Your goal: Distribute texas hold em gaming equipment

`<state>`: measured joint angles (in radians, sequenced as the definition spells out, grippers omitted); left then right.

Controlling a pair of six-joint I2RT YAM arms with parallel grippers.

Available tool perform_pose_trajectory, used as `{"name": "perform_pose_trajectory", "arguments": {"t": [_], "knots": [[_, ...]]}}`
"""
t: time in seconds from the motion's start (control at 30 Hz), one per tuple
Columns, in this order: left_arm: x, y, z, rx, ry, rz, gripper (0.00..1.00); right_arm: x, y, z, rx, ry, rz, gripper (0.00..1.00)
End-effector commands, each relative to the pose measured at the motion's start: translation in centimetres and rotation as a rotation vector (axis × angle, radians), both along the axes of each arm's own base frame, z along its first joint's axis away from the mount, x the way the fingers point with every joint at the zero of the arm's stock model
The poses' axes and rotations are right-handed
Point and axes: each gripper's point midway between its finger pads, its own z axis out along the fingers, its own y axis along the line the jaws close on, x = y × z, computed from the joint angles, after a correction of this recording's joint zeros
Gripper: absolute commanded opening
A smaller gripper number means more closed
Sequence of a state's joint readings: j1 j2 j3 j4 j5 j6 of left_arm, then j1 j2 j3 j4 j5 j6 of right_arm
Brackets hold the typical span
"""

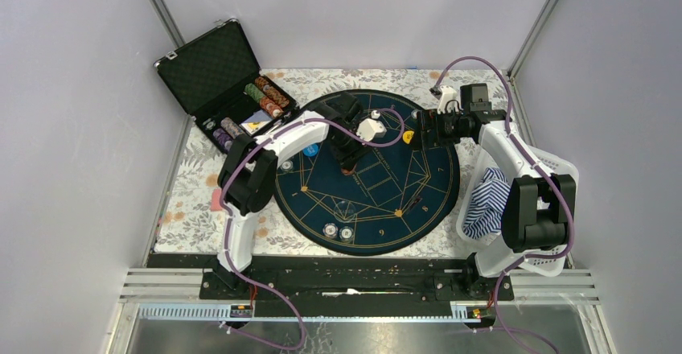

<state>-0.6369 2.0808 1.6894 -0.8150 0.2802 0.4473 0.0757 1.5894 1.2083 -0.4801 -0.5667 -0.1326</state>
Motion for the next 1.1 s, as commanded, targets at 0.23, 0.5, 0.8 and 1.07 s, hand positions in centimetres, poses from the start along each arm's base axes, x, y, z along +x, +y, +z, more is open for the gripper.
{"name": "perform_pose_trajectory", "arguments": {"t": [0.23,0.5,0.8,1.07], "knots": [[0.9,-0.8,4.1,-0.089,-0.050,-0.007,0.33,0.8,0.1,1.4,0.016,-0.038,0.000,1.00],[-1.0,3.7,7.0,-0.134,-0.052,-0.025,0.29,0.8,0.2,1.6,0.020,-0.043,0.007,1.00],[-7.2,9.2,6.5,-0.133,-0.002,-0.094,0.28,0.7,0.5,2.2,0.034,-0.050,0.020,1.00],[-11.3,11.9,3.6,-0.086,-0.019,-0.212,0.27,0.0,0.4,4.0,0.032,-0.060,0.033,1.00]]}}
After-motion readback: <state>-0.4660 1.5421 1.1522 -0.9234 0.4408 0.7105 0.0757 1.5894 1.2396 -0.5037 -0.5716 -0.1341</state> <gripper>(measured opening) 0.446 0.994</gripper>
